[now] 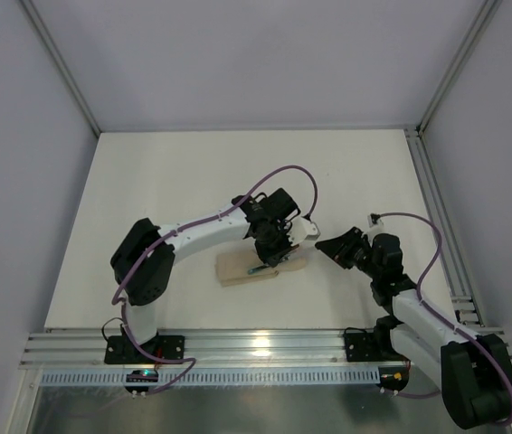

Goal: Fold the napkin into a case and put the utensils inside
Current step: Pass from the left arm to the right, then insert the knife into the folded napkin.

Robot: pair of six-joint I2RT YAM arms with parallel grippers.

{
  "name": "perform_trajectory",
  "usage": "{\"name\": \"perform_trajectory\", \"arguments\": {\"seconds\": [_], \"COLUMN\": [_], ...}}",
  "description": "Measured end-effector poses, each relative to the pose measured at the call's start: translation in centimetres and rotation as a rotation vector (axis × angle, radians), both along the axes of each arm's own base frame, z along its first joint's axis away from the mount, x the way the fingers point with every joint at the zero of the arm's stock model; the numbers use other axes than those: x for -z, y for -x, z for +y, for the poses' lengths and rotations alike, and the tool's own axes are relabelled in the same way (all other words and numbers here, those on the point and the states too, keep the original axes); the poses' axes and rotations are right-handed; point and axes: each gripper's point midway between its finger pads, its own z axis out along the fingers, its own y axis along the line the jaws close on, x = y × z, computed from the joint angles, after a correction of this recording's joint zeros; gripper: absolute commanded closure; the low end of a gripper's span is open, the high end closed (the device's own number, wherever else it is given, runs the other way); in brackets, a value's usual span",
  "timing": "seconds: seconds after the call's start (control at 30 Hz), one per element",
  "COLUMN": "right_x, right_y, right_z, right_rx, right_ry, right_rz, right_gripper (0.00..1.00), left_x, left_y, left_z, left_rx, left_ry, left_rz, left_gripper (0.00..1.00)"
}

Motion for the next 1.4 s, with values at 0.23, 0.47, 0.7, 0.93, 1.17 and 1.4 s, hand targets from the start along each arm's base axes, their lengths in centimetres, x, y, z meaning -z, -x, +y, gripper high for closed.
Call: {"name": "perform_trajectory", "arguments": {"seconds": [0.23,0.47,0.7,0.93,1.17,1.4], "right_x": [-1.1,-1.4,0.5,-0.3,-2.2,-3.8], "right_y": [-0.6,-0.6,-0.5,-1.1,-1.0,-1.5], "right_z": [0.2,0.2,-0.9,-1.4,-1.0,-1.6], "right_rx": [0.007,0.028,0.106,0.135,0.128,0.179], "right_ry": [-0.037,-0.083,-0.079,-0.112,-0.188,-0.223], "right_rz": [-0.035,-0.058,-0.011,-0.023,-0.049,-0.092], "right_gripper": [0.96,0.96,0.96,0.96,0.96,0.96], "left_x": [0.0,0.1,-1.4,-5.6,-1.9,1.6], "left_y": [0.0,-0.5,-1.2,-3.5,-4.8,-2.6], "left_z": [0.0,0.1,0.6,6.9,15.3,15.5], "left_rx": [0.002,0.021,0.012,-0.142,-0.364,-0.350], "left_ry": [-0.001,-0.008,-0.005,0.054,-0.047,-0.096], "left_rz": [-0.002,-0.034,-0.079,-0.132,-0.048,0.045], "left_gripper": [1.00,0.60,0.54,0.54,0.50,0.54]}}
